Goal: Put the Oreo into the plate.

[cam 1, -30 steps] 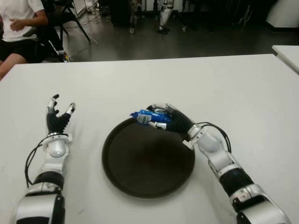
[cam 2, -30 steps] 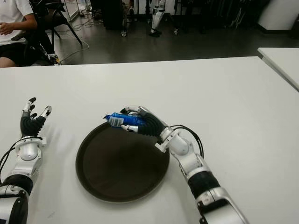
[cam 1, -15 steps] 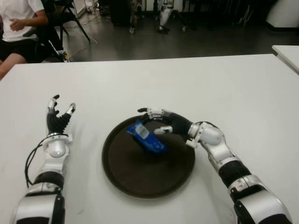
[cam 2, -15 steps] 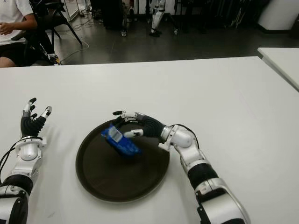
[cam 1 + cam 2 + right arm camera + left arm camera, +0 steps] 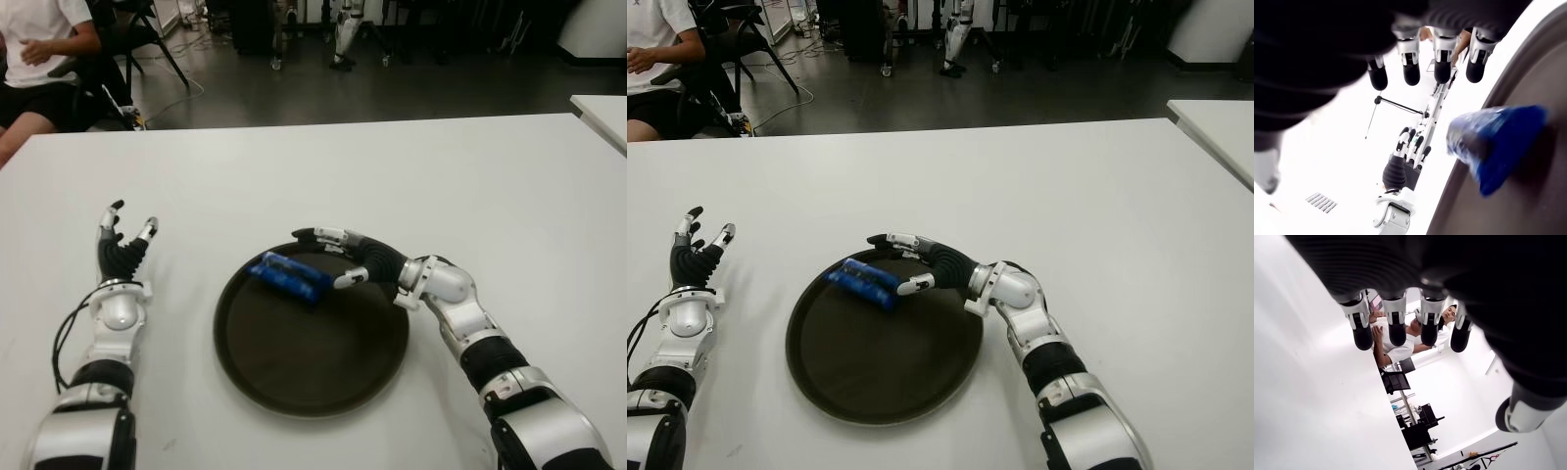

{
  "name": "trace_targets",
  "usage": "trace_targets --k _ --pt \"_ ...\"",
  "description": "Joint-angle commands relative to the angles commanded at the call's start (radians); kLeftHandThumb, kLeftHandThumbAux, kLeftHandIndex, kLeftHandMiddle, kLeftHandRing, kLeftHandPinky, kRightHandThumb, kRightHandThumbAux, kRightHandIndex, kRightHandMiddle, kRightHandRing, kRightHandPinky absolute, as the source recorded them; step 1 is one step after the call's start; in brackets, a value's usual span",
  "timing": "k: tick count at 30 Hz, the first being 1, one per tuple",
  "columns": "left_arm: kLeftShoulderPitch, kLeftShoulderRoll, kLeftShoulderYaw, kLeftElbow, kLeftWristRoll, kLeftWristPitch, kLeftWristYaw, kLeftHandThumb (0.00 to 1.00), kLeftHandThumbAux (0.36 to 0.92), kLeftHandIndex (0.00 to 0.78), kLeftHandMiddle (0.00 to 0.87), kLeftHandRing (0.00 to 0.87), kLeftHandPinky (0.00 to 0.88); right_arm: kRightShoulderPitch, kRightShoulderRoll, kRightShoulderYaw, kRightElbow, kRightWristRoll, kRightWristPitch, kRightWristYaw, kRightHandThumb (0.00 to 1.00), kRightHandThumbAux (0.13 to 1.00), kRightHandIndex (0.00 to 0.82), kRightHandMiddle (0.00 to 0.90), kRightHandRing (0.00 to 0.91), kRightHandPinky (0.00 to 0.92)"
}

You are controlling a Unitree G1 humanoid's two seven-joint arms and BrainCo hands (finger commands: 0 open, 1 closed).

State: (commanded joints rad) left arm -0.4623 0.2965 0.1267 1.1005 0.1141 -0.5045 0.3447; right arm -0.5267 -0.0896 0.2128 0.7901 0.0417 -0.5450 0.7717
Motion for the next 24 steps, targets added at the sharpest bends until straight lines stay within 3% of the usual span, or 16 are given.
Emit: trace_targets --k 13,24 --pt "0.004 0.006 -0.007 -0.003 0.011 -0.003 0.005 0.0 0.548 0.0 0.0 0.0 0.0 -0.005 0.001 -0.011 -0.018 0.017 0.019 0.034 0.0 0.489 0.0 0.0 0.0 0.0" --pt "0.003 0.003 0.006 0.001 0.001 -0.008 -0.009 0.0 0.566 0.0 0.0 0.0 0.0 -0.009 -0.001 -0.014 0.014 -0.021 -0.039 -0.03 0.0 0.467 0.0 0.0 0.0 0.0"
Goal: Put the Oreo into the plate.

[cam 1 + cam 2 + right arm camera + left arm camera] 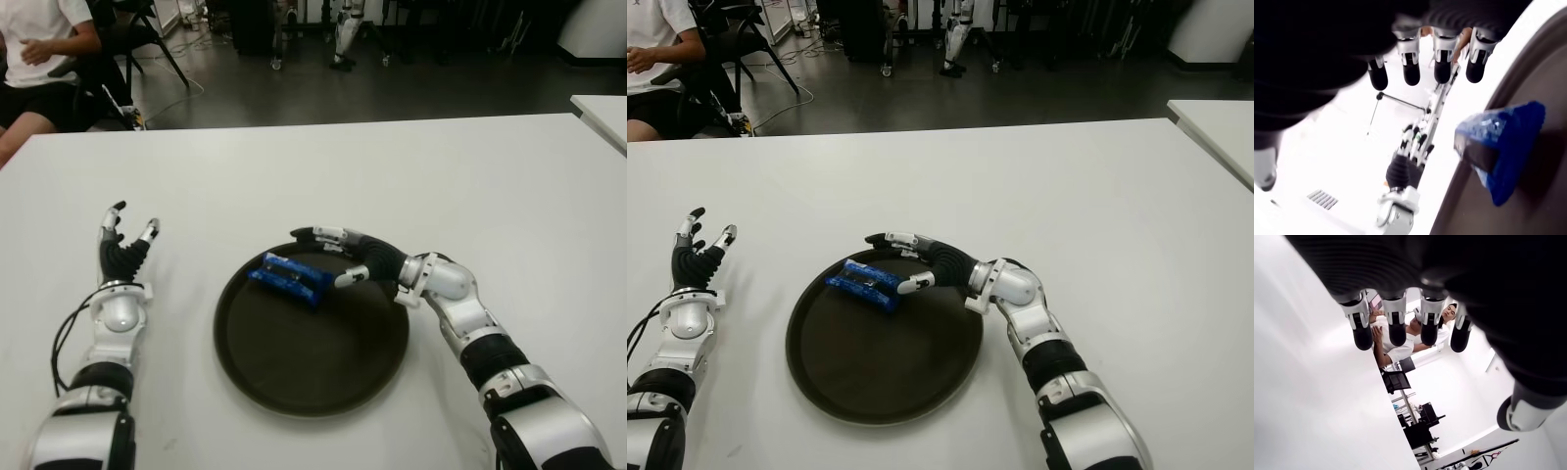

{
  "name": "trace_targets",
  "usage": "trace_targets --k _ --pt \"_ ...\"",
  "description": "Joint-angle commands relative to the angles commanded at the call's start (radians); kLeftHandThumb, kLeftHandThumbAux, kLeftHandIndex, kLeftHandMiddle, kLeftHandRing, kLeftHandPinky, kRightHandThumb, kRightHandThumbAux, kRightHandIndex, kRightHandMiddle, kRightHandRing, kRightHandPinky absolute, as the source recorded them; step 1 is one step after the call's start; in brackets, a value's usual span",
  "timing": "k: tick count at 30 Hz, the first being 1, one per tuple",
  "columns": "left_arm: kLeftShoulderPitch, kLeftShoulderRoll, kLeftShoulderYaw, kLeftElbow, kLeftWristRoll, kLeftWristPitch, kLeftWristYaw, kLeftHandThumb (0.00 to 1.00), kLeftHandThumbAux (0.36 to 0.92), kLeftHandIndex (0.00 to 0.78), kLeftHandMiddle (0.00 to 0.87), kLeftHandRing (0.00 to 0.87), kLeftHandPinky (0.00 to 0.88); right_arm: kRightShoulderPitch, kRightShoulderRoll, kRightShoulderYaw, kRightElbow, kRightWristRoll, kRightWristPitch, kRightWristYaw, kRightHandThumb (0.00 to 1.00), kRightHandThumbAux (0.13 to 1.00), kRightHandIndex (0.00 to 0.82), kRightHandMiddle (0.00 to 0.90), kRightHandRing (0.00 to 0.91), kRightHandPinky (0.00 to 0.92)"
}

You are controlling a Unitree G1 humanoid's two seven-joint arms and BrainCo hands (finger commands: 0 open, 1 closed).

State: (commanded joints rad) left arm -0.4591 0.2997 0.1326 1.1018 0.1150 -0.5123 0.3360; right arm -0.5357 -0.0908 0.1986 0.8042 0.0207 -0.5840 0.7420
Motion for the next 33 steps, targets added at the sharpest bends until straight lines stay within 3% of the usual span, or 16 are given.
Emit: trace_targets --k 1,4,7,12,14,16,18,21,23,26,29,33 --pt "0.0 0.0 0.001 0.0 -0.001 0.0 -0.002 0.0 0.563 0.0 0.0 0.0 0.0 -0.002 -0.002 -0.002 0.005 0.001 -0.004 -0.001 0.0 0.469 0.0 0.0 0.0 0.0" --pt "0.0 -0.001 -0.004 0.003 0.007 -0.001 0.005 0.0 0.558 0.0 0.0 0.0 0.0 -0.034 -0.066 -0.033 0.072 0.003 -0.038 0.007 0.0 0.481 0.0 0.0 0.0 0.0" --pt "0.002 -0.001 -0.003 0.003 0.008 -0.004 0.007 0.0 0.559 0.0 0.0 0.0 0.0 -0.06 -0.089 -0.06 0.111 0.025 -0.053 0.033 0.0 0.501 0.0 0.0 0.0 0.0" --pt "0.004 -0.004 0.002 0.002 0.004 -0.011 0.01 0.0 0.562 0.0 0.0 0.0 0.0 -0.047 -0.09 -0.175 0.004 0.24 0.01 0.182 0.0 0.535 0.0 0.0 0.0 0.0" --pt "0.005 -0.004 0.001 0.0 0.007 -0.012 0.013 0.0 0.558 0.0 0.0 0.0 0.0 -0.093 -0.096 -0.234 0.049 0.302 0.056 0.214 0.0 0.558 0.0 0.0 0.0 0.0" --pt "0.007 -0.005 -0.001 -0.002 0.01 -0.012 0.018 0.0 0.559 0.0 0.0 0.0 0.0 -0.109 -0.083 -0.298 0.073 0.35 0.095 0.157 0.0 0.583 0.0 0.0 0.0 0.0" --pt "0.006 -0.005 -0.001 0.0 0.011 -0.011 0.019 0.0 0.56 0.0 0.0 0.0 0.0 -0.122 -0.074 -0.349 0.149 0.345 0.062 0.046 0.0 0.605 0.0 0.0 0.0 0.0" --pt "0.0 -0.002 0.0 0.002 0.009 -0.013 0.011 0.0 0.556 0.0 0.0 0.0 0.0 -0.139 -0.072 -0.395 0.287 0.218 -0.141 -0.345 0.0 0.629 0.0 0.0 0.0 0.0" --pt "-0.001 -0.001 0.0 0.003 0.009 -0.014 0.008 0.0 0.548 0.0 0.0 0.0 0.0 -0.145 -0.079 -0.402 0.315 0.184 -0.178 -0.452 0.002 0.645 0.0 0.0 0.0 0.0" --pt "-0.003 0.003 0.0 0.007 0.009 -0.015 0.003 0.0 0.54 0.0 0.0 0.0 0.0 -0.155 -0.09 -0.415 0.35 0.166 -0.177 -0.582 0.014 0.653 0.0 0.0 0.0 0.0" --pt "-0.005 0.004 -0.003 0.008 0.014 -0.018 0.005 0.0 0.542 0.0 0.0 0.0 0.0 -0.169 -0.114 -0.401 0.402 0.12 -0.129 -0.743 0.026 0.652 0.0 0.0 0.0 0.0" --pt "-0.007 0.006 -0.003 0.013 0.014 -0.021 0.005 0.0 0.554 0.0 0.0 0.0 0.0 -0.161 -0.122 -0.367 0.444 0.07 -0.085 -0.835 0.022 0.665 0.0 0.0 0.0 0.0"
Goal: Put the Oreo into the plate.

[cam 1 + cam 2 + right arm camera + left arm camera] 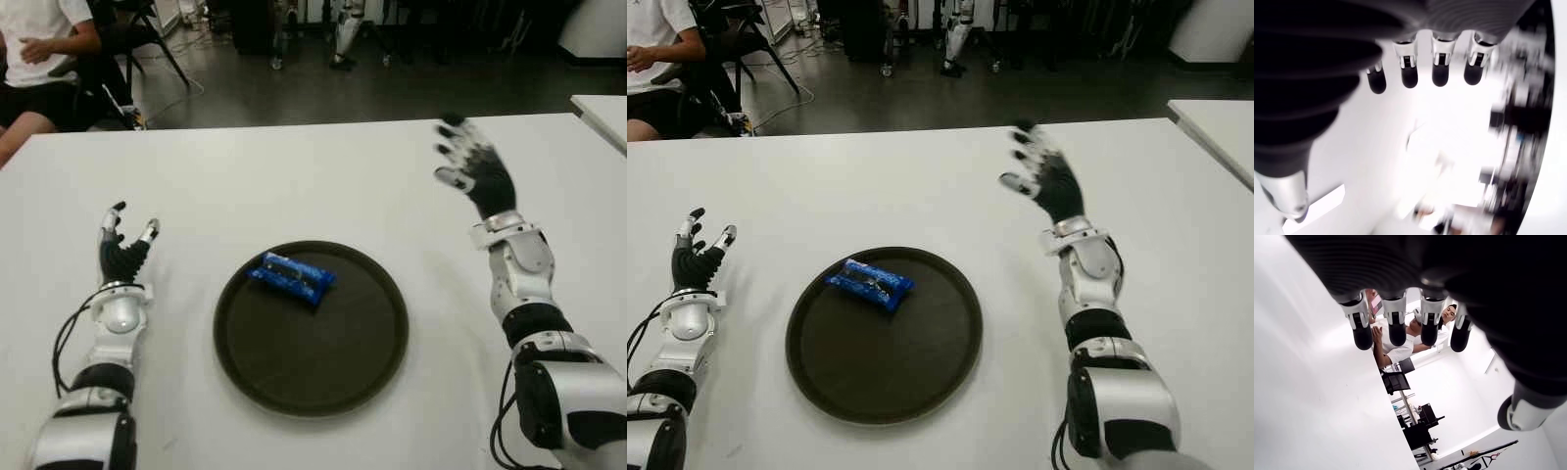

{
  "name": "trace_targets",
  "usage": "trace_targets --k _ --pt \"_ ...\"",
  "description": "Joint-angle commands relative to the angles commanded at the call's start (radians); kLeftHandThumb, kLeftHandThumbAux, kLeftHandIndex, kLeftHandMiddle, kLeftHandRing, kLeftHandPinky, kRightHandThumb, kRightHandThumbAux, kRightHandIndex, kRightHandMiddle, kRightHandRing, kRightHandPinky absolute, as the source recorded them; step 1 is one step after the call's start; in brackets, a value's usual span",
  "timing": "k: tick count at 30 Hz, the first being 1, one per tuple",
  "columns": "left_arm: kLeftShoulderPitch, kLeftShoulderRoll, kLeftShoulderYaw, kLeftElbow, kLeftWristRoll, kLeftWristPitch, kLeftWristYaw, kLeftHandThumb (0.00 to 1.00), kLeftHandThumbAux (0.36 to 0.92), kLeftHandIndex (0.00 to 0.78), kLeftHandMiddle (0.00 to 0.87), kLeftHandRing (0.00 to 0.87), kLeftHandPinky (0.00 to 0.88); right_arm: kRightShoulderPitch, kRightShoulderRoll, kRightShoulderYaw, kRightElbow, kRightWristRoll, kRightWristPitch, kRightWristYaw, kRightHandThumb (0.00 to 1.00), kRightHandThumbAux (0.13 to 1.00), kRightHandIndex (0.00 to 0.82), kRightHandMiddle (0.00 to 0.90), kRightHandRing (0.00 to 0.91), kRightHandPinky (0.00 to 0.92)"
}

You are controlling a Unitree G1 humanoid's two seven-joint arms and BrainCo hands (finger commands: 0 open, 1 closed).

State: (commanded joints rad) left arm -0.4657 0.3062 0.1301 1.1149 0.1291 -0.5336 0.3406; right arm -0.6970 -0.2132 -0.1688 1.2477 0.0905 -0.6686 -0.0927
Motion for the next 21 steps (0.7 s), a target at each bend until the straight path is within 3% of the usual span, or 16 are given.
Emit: trace_targets --k 4,11,17,21 --pt "-0.002 0.002 0.004 0.006 -0.004 -0.002 0.0 0.0 0.558 0.0 0.0 0.0 0.0 0.019 -0.003 0.054 0.05 -0.074 0.09 -0.094 0.004 0.688 0.0 0.0 0.0 0.0" --pt "0.0 0.0 0.016 0.011 -0.017 0.0 0.0 0.0 0.566 0.0 0.0 0.0 0.0 0.019 0.016 0.101 0.081 -0.158 0.212 -0.146 0.0 0.63 0.0 0.0 0.0 0.0" --pt "0.001 0.002 0.018 0.013 -0.019 -0.002 0.005 0.0 0.58 0.0 0.0 0.0 0.0 -0.017 0.031 0.116 0.075 -0.204 0.242 -0.174 0.0 0.595 0.0 0.0 0.0 0.0" --pt "-0.001 0.003 0.017 0.015 -0.021 -0.002 0.002 0.0 0.596 0.0 0.0 0.0 0.0 -0.01 0.032 0.122 0.066 -0.22 0.201 -0.174 0.0 0.589 0.0 0.0 0.0 0.0"
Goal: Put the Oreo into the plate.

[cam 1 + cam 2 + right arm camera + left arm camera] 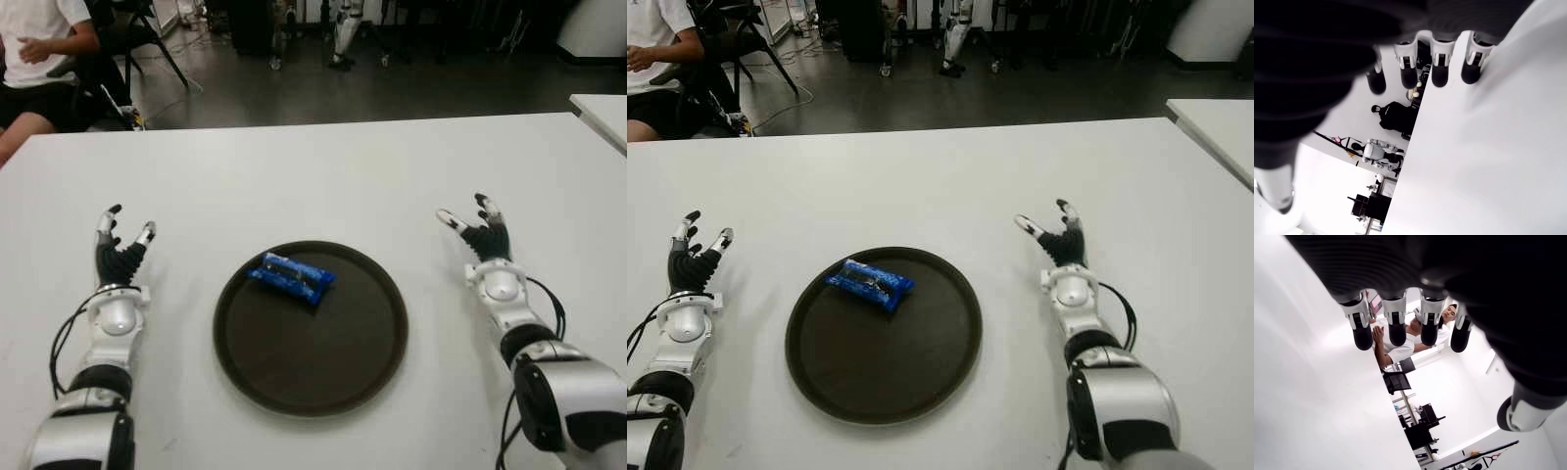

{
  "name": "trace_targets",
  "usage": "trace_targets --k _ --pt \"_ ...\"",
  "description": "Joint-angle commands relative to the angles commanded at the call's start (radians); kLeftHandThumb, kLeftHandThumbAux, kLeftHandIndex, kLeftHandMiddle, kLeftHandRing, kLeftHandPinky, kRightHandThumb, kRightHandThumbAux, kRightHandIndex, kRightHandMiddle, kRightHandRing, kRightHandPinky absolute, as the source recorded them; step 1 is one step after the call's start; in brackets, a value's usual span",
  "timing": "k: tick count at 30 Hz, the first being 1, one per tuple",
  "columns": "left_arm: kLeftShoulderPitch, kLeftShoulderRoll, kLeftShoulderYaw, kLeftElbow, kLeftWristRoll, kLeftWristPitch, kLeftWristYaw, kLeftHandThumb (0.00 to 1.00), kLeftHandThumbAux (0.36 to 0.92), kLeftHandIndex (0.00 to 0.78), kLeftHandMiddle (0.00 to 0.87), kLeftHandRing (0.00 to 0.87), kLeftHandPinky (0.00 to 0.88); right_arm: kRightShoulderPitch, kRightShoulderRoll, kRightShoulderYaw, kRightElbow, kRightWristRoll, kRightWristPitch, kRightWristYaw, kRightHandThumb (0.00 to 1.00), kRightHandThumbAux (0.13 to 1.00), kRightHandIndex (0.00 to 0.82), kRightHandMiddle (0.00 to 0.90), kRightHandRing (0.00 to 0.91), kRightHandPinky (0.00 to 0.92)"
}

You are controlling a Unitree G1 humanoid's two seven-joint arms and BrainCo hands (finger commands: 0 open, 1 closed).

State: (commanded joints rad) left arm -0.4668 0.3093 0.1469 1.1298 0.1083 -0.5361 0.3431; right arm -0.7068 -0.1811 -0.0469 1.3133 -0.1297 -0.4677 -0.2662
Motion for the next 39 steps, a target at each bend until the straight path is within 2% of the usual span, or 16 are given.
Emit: trace_targets --k 6,17,32,39 --pt "0.001 -0.002 0.002 -0.001 -0.009 -0.008 -0.007 0.0 0.612 0.0 0.0 0.0 0.0 0.005 -0.001 -0.017 -0.001 0.012 -0.029 0.04 0.0 0.582 0.0 0.0 0.0 0.0" --pt "0.001 -0.003 0.018 -0.002 -0.041 -0.034 -0.049 0.0 0.633 0.0 0.0 0.0 0.0 0.012 -0.012 0.012 -0.005 -0.044 -0.093 -0.004 0.0 0.61 0.0 0.0 0.0 0.0" --pt "0.0 -0.002 0.023 0.001 -0.048 -0.036 -0.077 0.0 0.654 0.0 0.0 0.0 0.0 0.014 0.0 0.021 -0.011 -0.063 -0.097 -0.043 0.0 0.652 0.0 0.0 0.0 0.0" --pt "0.002 -0.001 0.02 -0.003 -0.042 -0.039 -0.077 0.0 0.645 0.0 0.0 0.0 0.0 0.013 0.0 0.033 -0.012 -0.077 -0.098 -0.046 0.0 0.666 0.0 0.0 0.0 0.0"
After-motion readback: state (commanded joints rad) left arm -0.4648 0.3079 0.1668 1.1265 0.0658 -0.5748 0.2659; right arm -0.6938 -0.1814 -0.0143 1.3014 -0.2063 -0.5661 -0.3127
